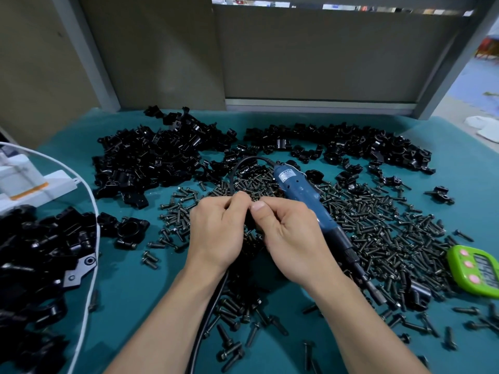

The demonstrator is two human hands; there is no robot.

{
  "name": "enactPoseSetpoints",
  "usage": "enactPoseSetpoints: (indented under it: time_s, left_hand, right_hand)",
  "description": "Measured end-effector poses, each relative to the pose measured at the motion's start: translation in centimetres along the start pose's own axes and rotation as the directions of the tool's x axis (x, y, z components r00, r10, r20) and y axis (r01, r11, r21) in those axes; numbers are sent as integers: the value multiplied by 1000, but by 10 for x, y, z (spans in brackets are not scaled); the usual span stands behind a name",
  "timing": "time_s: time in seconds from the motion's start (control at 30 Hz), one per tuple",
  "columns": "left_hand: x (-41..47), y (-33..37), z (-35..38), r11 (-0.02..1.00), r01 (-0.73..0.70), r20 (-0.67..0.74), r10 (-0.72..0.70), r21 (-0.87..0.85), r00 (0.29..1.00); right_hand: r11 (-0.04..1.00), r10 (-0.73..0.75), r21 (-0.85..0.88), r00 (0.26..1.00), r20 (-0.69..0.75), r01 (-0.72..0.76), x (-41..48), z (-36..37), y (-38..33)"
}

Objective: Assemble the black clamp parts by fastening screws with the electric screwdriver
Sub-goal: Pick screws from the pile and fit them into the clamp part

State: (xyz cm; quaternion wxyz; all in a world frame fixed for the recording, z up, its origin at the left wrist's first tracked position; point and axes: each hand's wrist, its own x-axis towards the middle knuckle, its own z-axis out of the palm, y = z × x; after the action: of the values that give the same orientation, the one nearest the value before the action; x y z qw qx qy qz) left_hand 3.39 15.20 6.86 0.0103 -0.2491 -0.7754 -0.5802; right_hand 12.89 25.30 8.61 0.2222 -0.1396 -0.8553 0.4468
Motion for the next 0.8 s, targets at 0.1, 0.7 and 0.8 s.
enactPoseSetpoints:
  time_s: [0.1,0.7,0.8]
  left_hand:
    - [3,-1,-1,1000,20,-22,-19,9,1000]
    - [4,-7,-5,988,-48,7,48,148,999]
    - [2,-5,-2,992,-20,-20,22,125,1000]
  right_hand:
    - [1000,-23,-20,999,35,23,-2,-2,1]
    - [999,-33,10,999,-11,33,-3,4,-4]
    - [999,-33,28,999,-36,34,-2,7,-4]
